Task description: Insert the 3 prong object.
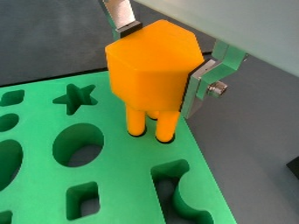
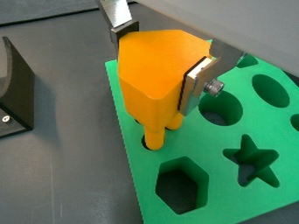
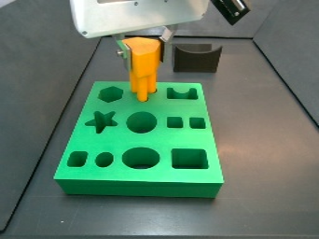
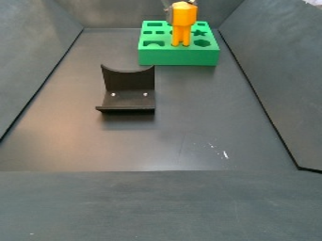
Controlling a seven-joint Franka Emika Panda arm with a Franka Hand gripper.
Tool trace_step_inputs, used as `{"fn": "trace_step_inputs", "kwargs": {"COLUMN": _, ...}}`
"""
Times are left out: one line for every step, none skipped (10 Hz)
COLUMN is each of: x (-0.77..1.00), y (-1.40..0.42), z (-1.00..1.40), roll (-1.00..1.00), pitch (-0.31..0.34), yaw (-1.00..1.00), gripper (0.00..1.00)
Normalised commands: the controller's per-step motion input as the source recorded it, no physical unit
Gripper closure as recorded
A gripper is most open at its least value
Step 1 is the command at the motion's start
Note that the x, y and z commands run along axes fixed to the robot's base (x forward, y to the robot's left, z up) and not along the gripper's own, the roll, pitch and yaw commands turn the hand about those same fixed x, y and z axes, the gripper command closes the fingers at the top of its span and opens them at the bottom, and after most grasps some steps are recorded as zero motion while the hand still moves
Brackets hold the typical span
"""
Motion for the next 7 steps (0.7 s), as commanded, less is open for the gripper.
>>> {"fn": "trace_step_inputs", "kwargs": {"x": 0.25, "y": 0.0, "z": -0.29, "roll": 0.04, "pitch": 0.036, "yaw": 0.0, "gripper": 1.0}}
{"fn": "trace_step_inputs", "kwargs": {"x": 0.12, "y": 0.0, "z": -0.26, "roll": 0.06, "pitch": 0.031, "yaw": 0.0, "gripper": 1.0}}
{"fn": "trace_step_inputs", "kwargs": {"x": 0.0, "y": 0.0, "z": -0.24, "roll": 0.08, "pitch": 0.02, "yaw": -0.03, "gripper": 1.0}}
{"fn": "trace_step_inputs", "kwargs": {"x": 0.0, "y": 0.0, "z": -0.32, "roll": 0.07, "pitch": 0.0, "yaw": -0.02, "gripper": 1.0}}
{"fn": "trace_step_inputs", "kwargs": {"x": 0.0, "y": 0.0, "z": -0.42, "roll": 0.06, "pitch": 0.0, "yaw": -0.02, "gripper": 1.0}}
{"fn": "trace_step_inputs", "kwargs": {"x": 0.0, "y": 0.0, "z": -0.45, "roll": 0.1, "pitch": 0.0, "yaw": -0.02, "gripper": 1.0}}
{"fn": "trace_step_inputs", "kwargs": {"x": 0.0, "y": 0.0, "z": -0.45, "roll": 0.11, "pitch": 0.0, "yaw": -0.02, "gripper": 1.0}}
